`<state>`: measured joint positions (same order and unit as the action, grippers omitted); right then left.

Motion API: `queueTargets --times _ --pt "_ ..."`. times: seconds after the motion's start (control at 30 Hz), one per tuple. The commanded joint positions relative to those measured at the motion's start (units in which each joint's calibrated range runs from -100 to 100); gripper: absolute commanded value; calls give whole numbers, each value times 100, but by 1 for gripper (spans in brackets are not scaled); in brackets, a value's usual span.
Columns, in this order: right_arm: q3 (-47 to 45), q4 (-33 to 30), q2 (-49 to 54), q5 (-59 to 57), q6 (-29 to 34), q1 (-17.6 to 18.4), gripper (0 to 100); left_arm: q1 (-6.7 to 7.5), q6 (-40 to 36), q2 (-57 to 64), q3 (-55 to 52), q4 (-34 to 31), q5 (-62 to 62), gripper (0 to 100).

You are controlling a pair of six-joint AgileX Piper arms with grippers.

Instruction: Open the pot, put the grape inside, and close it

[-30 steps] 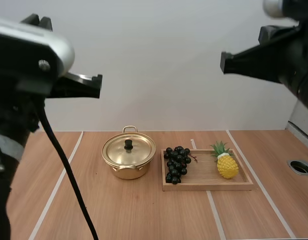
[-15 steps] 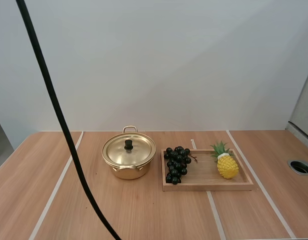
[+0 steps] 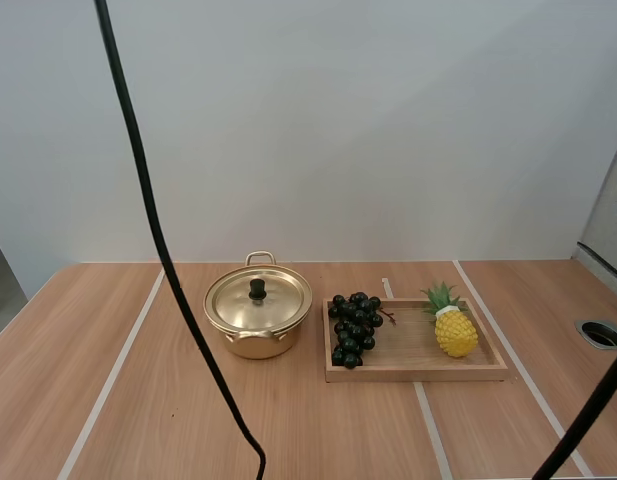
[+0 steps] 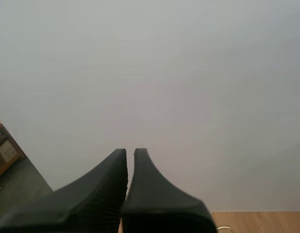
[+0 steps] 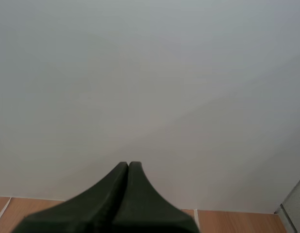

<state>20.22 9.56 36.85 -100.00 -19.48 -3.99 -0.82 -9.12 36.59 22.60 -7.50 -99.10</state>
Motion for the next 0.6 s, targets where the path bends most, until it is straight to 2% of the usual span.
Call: queueTargets --times 0.0,0.1,0.13,0.2,0.27,0.3,0.33,0.37,0.57 --pt "85 232 116 0 42 5 0 -8 101 19 157 226 -90 12" --pt "85 341 126 0 42 5 0 -8 101 19 157 358 -90 14" --pt "85 341 126 0 56 5 5 -8 92 19 157 374 -90 17" --pt "85 330 126 0 68 5 38 -8 62 -9 144 404 -90 34" --pt "85 401 126 0 68 5 88 -8 62 -42 144 502 -90 57" --pt "85 447 126 0 68 5 100 -8 62 -42 144 631 -90 72" --pt "85 486 126 0 68 5 100 -8 62 -42 144 750 -90 88" --pt "85 513 126 0 68 5 100 -8 62 -42 144 872 -90 100" --pt "85 513 126 0 104 5 100 -8 235 -42 144 1043 -90 100"
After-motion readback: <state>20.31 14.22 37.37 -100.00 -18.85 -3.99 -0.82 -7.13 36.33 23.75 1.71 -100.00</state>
